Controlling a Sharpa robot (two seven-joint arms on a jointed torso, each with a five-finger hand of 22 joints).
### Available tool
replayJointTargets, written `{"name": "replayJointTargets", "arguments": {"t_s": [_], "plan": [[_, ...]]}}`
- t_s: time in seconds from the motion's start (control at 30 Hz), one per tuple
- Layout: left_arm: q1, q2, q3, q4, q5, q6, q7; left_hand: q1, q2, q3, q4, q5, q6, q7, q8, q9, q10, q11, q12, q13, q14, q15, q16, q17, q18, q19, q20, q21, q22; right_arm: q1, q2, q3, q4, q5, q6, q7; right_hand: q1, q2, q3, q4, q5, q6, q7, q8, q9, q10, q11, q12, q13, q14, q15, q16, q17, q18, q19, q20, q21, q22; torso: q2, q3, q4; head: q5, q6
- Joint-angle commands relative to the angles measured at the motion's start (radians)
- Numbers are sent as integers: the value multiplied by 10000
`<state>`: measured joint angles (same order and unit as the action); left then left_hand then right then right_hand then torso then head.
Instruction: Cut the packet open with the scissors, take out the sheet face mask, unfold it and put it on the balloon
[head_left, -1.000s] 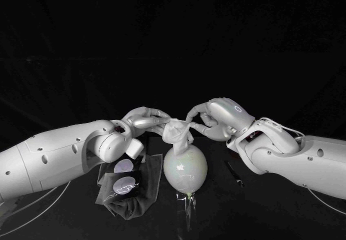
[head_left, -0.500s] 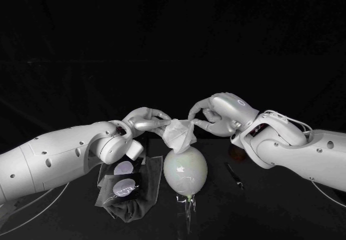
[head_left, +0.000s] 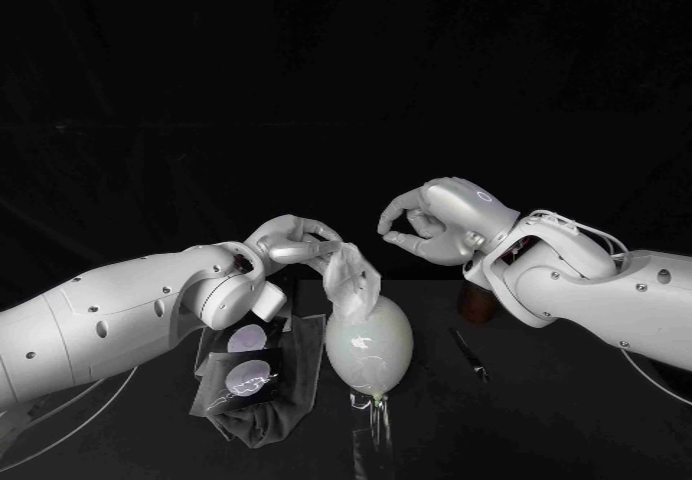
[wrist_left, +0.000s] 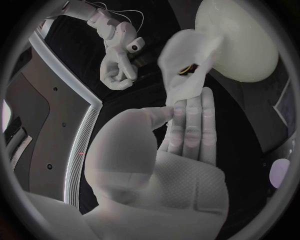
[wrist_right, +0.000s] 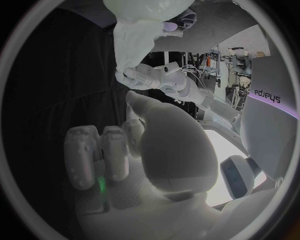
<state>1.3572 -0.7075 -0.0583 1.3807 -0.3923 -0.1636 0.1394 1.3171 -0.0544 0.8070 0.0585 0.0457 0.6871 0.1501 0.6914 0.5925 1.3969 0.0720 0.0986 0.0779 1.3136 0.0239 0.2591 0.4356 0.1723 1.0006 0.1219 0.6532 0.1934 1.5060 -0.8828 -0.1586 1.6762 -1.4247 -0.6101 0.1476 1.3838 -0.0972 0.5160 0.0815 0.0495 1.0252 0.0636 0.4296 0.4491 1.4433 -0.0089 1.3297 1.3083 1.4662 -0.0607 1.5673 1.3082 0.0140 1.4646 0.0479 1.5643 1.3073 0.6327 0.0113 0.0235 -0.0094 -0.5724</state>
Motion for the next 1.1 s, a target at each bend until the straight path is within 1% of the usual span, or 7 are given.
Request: {"name": "replayJointTargets", "arguments": {"t_s": [0.03,0.37,0.53,0.63,0.7,0.8,1.1], "plan": [[16,38,15,52,-151,-75,339,62,8,40,6,27,60,15,60,2993,3,29,-27,-1,-28,-26,14,22,86,33,-3,-65,-11,23,60,5,-39,104,250,210,-35,36,8,60,-11,32,-44,55,16,67,-27,63,1141,1045,-92,35,2626,-140,1062,-49,65,2635,1,2,13,-15,21],[16,64,14,213,-79,4,500,73,-41,10,27,26,18,42,64,2996,-61,58,-83,-12,-115,4,-25,62,73,-17,18,-98,-28,43,258,2,-156,90,262,94,-37,38,9,65,-11,30,-47,62,21,71,-29,72,1147,1045,-94,35,2626,-140,1062,-51,65,2635,5,-5,15,-49,55],[16,65,15,309,-175,102,500,103,-27,16,18,29,13,41,68,2997,-40,52,-76,-5,-111,0,-19,83,78,-21,16,-98,-29,39,343,-4,-216,48,200,-431,-37,39,11,69,-11,23,-48,66,25,28,-32,-10,1096,1045,-95,35,2626,-140,1062,-52,65,2635,7,-5,15,-68,36],[16,64,15,320,-191,114,493,107,-24,17,18,28,14,41,69,2997,-35,51,-74,-3,-108,-1,-17,88,79,-22,17,-98,-29,21,366,-16,-241,311,301,-1078,-129,25,16,228,-14,-415,30,-28,48,-362,28,-681,699,997,-56,-96,2471,-140,1062,-48,65,2635,4,-8,7,-86,26],[16,58,15,323,-190,102,488,111,-24,17,16,28,14,40,70,2998,-32,51,-73,-2,-107,-2,-16,90,79,-22,16,-98,-29,3,370,-35,-251,594,399,-1492,-397,-77,-119,474,-10,-686,140,-194,-15,-529,125,-925,562,963,10,-180,2375,-140,1062,-15,65,2635,5,-7,3,-86,28],[16,45,15,328,-162,84,477,111,-24,17,16,28,14,40,70,2998,-32,51,-73,-2,-107,-2,-16,90,79,-22,16,-98,-29,-78,384,-100,-284,1348,705,-2377,-1376,-859,-853,1163,28,-1502,602,-760,-260,-990,481,-1585,182,871,292,-388,2138,-94,956,132,-124,2570,3,-3,3,-90,18],[16,12,15,349,-134,82,438,120,-25,14,12,28,14,39,75,2999,-19,48,-69,2,-101,-4,-9,103,81,-22,16,-95,-28,-572,619,-243,-640,3886,1419,-3804,-1407,-1241,-1623,1868,-13,-2030,964,-1264,-462,-1656,856,-2213,-199,679,658,-707,1771,36,636,479,-685,2380,2,9,1,-75,-6]]}}
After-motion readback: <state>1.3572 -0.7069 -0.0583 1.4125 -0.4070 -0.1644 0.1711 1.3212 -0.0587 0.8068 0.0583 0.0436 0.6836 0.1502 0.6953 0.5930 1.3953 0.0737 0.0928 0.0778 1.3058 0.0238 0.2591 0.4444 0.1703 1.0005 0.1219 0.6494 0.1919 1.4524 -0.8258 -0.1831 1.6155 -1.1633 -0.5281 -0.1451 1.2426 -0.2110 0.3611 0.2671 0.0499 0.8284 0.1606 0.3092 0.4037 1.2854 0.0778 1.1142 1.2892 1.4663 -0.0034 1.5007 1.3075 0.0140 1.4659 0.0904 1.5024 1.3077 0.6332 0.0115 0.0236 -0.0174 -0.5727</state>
